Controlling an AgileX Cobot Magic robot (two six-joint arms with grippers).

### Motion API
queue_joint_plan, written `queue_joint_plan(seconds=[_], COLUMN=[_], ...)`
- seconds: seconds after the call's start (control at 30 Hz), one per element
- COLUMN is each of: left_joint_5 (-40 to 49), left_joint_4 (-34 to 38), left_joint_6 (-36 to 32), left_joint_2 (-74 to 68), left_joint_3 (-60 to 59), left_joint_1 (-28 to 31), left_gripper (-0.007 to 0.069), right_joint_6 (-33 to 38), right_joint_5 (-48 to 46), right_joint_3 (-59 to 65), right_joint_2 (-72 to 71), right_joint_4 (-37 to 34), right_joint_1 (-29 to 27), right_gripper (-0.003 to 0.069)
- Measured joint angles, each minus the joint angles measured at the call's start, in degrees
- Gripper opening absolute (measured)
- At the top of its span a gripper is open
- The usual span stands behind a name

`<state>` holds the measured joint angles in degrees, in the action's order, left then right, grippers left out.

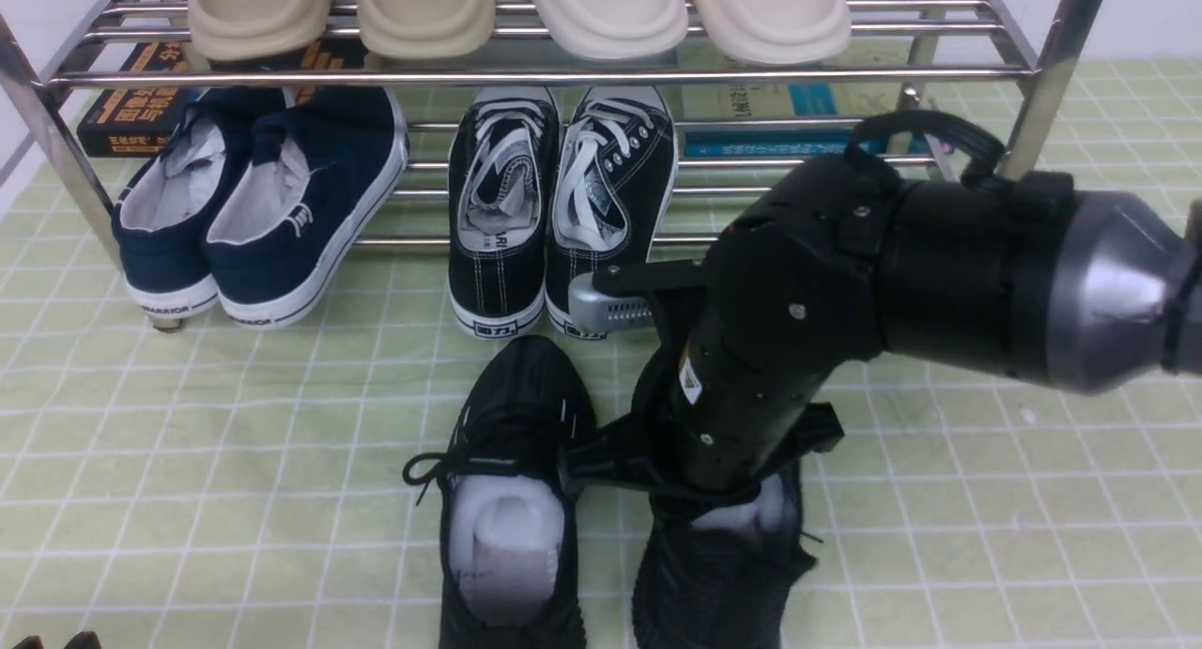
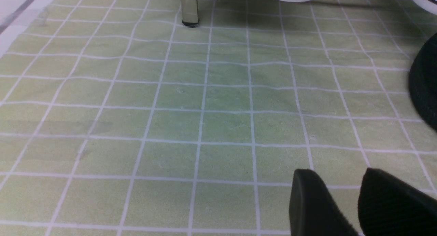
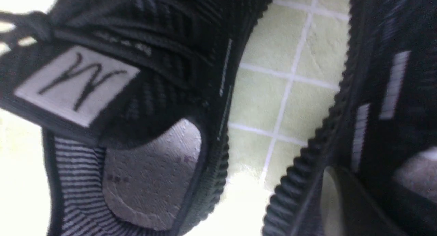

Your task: Take the shoes off the shelf with your hand from the green coffee tablecloth.

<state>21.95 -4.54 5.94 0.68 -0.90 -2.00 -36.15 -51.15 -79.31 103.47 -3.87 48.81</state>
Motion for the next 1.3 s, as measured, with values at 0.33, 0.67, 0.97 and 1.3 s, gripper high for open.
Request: queue_joint_plan(seconds=[0.33,0.67,0.97,1.3], left_joint_5=[0.0,0.0,0.0,0.0], left_joint_4=[0.0,0.0,0.0,0.0], left_joint_6=[0.0,0.0,0.0,0.0], left_joint_2=[0.0,0.0,0.0,0.0], left_joint_3=[0.0,0.0,0.0,0.0], left_joint_1=[0.0,0.0,0.0,0.0], left_gripper=[0.0241,0.0241,0.0241,0.0241], right_joint_6=[3.4,23.7,26.7,24.0], right_joint_5=[-3.9,-19.0,-20.5,-13.1], right_joint_3=[-3.1,-16.2,-14.7,6.8], right_joint_2=[-0.4,-10.3,-27.3,-50.5], right_joint_4=[0.4,3.5,4.9,4.7], right_joint_1=[1.4,1.4,1.4,1.4], right_gripper=[0.0310,0.0225,0.0012,-0.0015])
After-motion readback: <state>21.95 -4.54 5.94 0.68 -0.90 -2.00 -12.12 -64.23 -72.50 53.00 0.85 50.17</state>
